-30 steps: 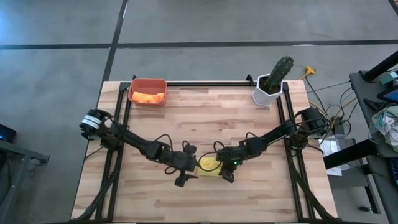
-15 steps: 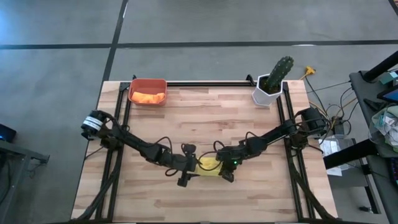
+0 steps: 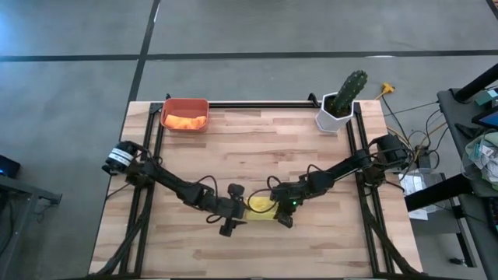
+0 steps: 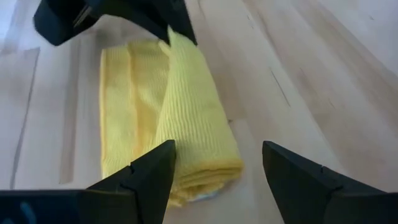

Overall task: Roll microfiber towels into tight, uniform cylinder then place into a basket
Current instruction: Roll the yellow towel

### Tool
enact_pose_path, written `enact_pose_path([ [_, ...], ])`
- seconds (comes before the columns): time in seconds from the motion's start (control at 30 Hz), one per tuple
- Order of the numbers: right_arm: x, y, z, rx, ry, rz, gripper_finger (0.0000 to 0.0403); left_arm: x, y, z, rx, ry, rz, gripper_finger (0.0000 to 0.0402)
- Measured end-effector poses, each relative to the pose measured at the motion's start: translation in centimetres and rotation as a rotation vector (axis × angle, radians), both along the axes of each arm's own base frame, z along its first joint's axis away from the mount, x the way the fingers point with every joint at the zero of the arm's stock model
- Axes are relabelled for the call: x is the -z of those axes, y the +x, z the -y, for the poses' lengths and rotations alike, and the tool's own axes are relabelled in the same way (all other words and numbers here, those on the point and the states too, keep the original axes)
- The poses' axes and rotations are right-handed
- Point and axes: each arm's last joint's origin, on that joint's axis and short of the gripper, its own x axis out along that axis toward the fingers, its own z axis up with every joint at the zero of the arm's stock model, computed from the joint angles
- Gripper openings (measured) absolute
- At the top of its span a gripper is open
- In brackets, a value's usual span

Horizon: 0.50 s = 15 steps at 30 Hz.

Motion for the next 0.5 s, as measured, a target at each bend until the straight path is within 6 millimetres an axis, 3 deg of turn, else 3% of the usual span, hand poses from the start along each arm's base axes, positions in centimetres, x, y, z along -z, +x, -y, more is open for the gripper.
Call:
enact_pose_path([
  [0.5, -0.01, -0.04, -0.03, -0.010, 0.013, -0.006, 0.0013, -0.17, 0.11, -0.19, -0.061, 0.041, 0.023, 0.0225],
])
